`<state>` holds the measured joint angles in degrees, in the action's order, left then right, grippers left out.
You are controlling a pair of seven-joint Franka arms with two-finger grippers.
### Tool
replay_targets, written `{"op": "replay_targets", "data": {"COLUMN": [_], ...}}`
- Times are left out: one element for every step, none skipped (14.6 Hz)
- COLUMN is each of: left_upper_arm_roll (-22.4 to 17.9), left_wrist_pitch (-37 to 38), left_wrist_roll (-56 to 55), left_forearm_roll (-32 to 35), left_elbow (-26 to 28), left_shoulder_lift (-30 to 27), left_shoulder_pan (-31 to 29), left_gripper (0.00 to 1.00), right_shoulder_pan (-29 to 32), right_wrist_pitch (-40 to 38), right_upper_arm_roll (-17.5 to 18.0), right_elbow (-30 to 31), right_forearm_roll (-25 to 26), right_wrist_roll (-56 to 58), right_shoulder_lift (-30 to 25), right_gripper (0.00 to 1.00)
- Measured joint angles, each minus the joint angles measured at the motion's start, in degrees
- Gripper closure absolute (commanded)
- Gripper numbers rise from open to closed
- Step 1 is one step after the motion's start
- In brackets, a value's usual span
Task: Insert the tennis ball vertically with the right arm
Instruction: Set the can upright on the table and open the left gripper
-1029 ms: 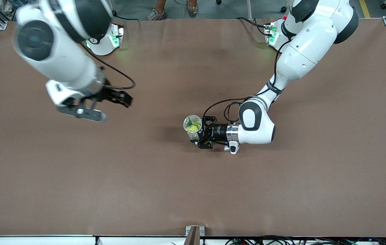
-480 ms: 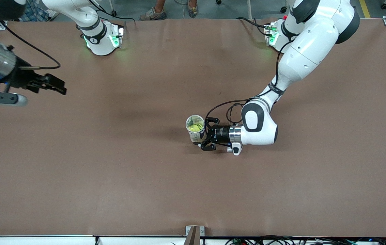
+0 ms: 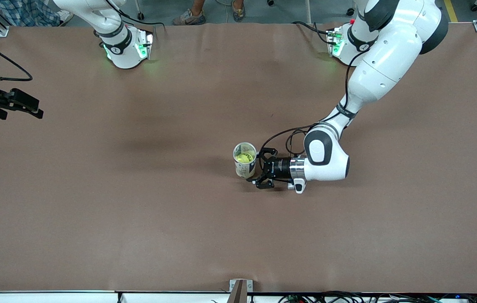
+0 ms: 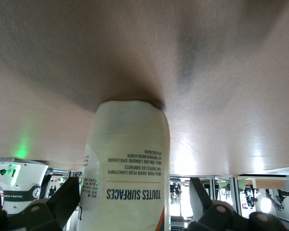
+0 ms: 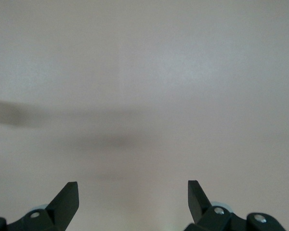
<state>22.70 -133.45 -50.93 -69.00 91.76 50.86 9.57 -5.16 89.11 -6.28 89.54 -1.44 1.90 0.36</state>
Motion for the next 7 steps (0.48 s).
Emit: {"op": "replay_targets", "data": {"left_upper_arm_roll": [0.0, 0.0, 0.0, -0.01, -0.01, -0.02, -0.02], "left_wrist_pitch": [0.0, 0.0, 0.0, 0.0, 0.0, 0.0, 0.0], "left_wrist_roll": [0.01, 0.08, 0.21, 0.37, 0.42, 0.43, 0.43], "left_forearm_roll": [0.0, 0.0, 0.0, 0.11, 0.32, 0.62, 1.06], "left_elbow": [0.29, 0.7, 1.1, 1.47, 1.75, 2.02, 2.22], "left_shoulder_lift": [0.0, 0.0, 0.0, 0.0, 0.0, 0.0, 0.0], "left_shoulder_pan": [-0.12, -0.23, -0.33, -0.44, -0.53, -0.59, -0.64], "left_gripper": [0.0, 0.0, 0.0, 0.0, 0.0, 0.0, 0.0], "right_shoulder_pan": [0.0, 0.0, 0.1, 0.43, 0.9, 1.34, 1.61], "right_wrist_pitch": [0.42, 0.6, 0.71, 0.82, 0.95, 1.07, 1.1], "right_upper_arm_roll": [0.15, 0.2, 0.19, 0.17, 0.17, 0.16, 0.16], "right_elbow": [-0.27, -0.61, -0.86, -1.14, -1.54, -2.08, -2.67], "right_forearm_roll": [0.55, 1.19, 1.58, 1.62, 1.62, 1.62, 1.62], "right_wrist_roll": [0.96, 2.43, 3.56, 4.18, 4.49, 4.73, 4.96], "right_shoulder_lift": [-0.04, -0.07, -0.11, -0.12, -0.12, -0.12, -0.13], "right_gripper": [0.0, 0.0, 0.0, 0.0, 0.0, 0.0, 0.0]}}
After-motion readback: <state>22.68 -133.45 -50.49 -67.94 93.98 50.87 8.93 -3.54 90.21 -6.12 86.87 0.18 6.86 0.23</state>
